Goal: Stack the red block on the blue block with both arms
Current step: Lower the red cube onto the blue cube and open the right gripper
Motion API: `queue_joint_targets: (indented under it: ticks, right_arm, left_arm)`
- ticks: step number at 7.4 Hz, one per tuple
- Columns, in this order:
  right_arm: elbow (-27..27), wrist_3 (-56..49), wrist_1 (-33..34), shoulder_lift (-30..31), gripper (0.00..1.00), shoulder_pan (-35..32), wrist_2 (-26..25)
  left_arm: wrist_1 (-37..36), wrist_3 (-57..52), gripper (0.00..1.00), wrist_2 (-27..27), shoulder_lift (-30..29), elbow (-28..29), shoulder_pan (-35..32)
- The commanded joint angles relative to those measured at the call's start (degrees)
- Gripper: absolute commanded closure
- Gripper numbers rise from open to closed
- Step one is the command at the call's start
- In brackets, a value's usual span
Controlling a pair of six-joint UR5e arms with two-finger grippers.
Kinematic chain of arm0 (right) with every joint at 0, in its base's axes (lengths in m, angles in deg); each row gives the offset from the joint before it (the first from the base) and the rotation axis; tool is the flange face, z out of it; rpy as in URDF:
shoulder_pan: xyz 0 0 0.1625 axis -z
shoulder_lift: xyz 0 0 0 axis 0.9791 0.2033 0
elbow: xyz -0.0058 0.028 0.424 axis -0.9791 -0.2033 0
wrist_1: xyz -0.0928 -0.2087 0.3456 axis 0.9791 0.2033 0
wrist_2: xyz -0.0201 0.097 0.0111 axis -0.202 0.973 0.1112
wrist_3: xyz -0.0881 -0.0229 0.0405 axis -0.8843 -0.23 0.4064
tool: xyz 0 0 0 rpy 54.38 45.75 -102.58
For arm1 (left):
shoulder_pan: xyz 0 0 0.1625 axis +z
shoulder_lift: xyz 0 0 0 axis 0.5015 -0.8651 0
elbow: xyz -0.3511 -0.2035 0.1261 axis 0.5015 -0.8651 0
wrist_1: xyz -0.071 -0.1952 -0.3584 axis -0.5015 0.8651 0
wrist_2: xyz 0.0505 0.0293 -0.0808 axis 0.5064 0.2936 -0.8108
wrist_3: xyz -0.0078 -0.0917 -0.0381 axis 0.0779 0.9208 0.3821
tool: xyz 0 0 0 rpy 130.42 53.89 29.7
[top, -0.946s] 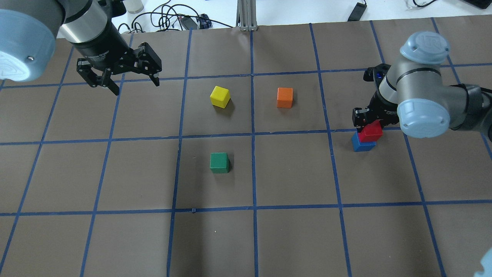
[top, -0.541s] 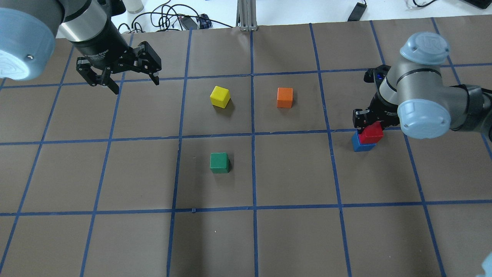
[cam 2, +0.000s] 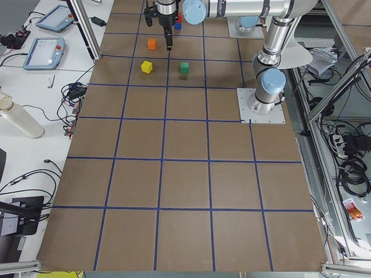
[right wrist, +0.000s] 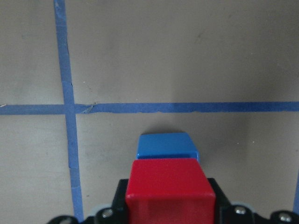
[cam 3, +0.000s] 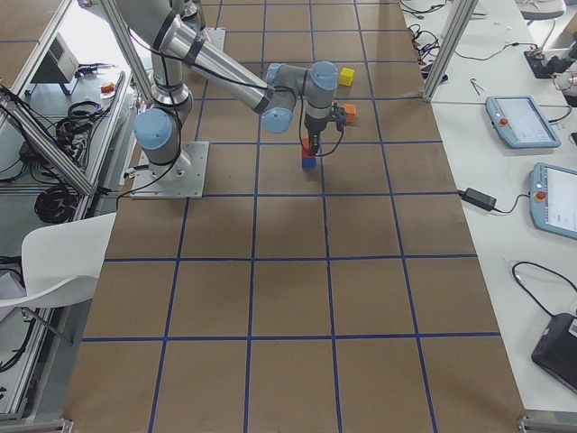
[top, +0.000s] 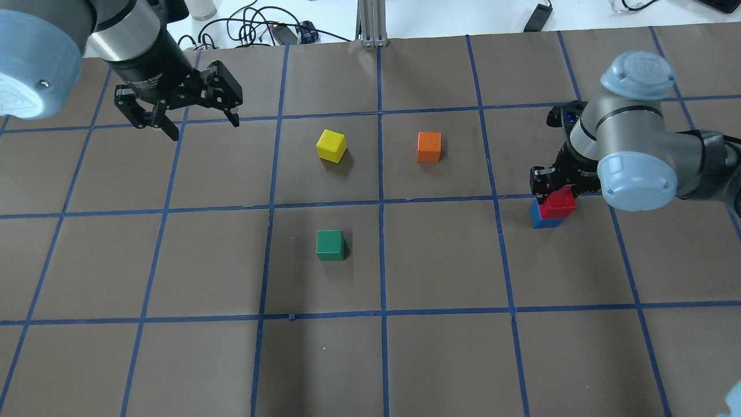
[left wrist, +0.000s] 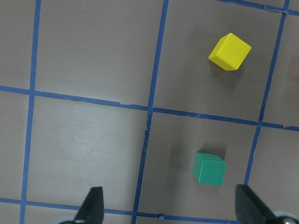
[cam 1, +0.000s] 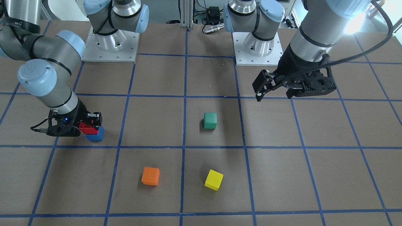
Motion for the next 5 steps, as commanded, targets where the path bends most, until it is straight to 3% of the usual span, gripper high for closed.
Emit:
queue_joint_targets:
  ticks: [1,5]
  right_arm:
    - [0.1,0.1,0.1,-0.2,0.39,0.0,-0.2]
    - [-1.7,-0.4,-0.2,1.0,0.15,0.0,-2.8]
  left_arm:
    - [-0.1,0.0,0.00,0.0,0.0,0.0,0.0]
    - [-0.1,0.0,0.00,0.1,0.0,-0.2,0.0]
